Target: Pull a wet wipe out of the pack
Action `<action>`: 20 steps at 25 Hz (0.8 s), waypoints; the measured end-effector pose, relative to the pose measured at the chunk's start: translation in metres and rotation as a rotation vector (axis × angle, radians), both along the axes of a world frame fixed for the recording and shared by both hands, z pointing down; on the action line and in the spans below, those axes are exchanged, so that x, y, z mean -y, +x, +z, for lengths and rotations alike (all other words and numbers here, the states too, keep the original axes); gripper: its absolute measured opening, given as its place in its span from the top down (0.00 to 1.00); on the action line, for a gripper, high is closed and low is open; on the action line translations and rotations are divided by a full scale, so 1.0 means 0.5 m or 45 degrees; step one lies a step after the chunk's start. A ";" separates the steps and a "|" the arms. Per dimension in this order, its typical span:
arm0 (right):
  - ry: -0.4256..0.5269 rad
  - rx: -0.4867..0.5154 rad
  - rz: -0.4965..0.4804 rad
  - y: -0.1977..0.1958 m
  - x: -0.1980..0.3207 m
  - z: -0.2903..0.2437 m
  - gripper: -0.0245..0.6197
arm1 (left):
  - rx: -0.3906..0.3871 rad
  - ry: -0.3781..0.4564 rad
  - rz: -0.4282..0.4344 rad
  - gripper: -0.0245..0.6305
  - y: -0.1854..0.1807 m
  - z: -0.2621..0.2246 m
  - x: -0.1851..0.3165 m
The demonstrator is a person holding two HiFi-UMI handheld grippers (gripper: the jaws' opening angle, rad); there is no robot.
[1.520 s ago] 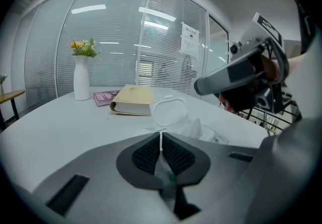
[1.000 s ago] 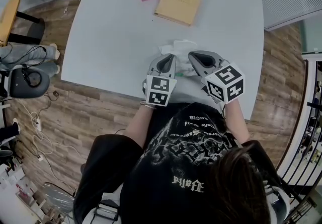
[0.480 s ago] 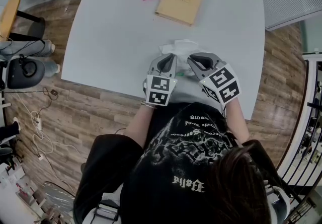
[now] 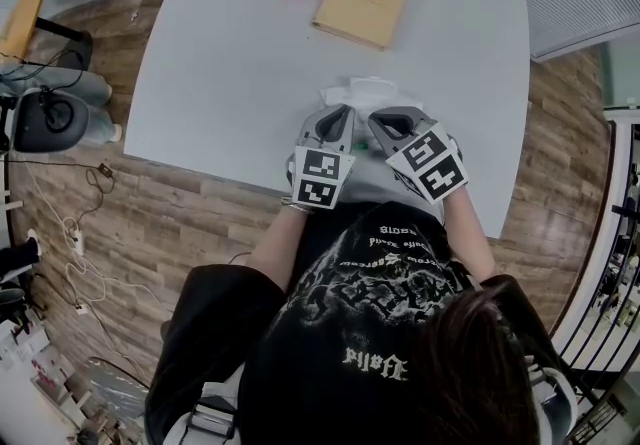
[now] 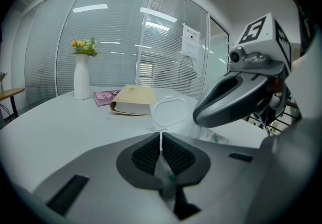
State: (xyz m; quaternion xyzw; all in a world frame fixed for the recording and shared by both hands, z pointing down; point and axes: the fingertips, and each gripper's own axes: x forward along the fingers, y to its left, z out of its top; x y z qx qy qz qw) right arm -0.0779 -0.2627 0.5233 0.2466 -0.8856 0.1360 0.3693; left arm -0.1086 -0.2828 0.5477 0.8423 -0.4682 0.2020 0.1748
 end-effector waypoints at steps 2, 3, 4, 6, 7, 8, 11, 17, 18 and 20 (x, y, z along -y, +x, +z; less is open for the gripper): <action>-0.020 0.081 0.040 0.006 -0.003 -0.018 0.96 | 0.030 0.013 0.002 0.94 0.000 0.001 0.001; -0.028 0.127 0.065 0.009 -0.004 -0.030 0.96 | 0.047 0.020 0.003 0.94 0.000 0.002 0.002; -0.032 0.177 0.092 0.012 -0.003 -0.044 0.96 | 0.060 0.025 0.002 0.94 0.000 0.003 0.003; -0.039 0.282 0.144 0.018 0.004 -0.076 0.96 | 0.071 0.025 0.000 0.94 -0.001 0.006 0.005; -0.041 0.330 0.167 0.023 0.009 -0.091 0.96 | 0.070 0.023 -0.001 0.94 -0.001 0.007 0.006; -0.037 0.366 0.185 0.029 0.015 -0.106 0.96 | 0.067 0.021 0.000 0.94 0.000 0.007 0.007; -0.008 0.421 0.220 0.046 0.030 -0.140 0.96 | 0.066 0.024 -0.002 0.94 -0.001 0.006 0.006; 0.041 0.585 0.299 0.075 0.044 -0.215 0.96 | 0.032 -0.003 -0.017 0.94 -0.002 0.005 0.004; 0.052 0.627 0.322 0.083 0.046 -0.228 0.96 | 0.017 -0.014 -0.027 0.94 -0.003 0.006 0.004; 0.079 0.725 0.384 0.106 0.052 -0.254 0.96 | -0.019 -0.035 -0.056 0.94 -0.007 0.007 0.007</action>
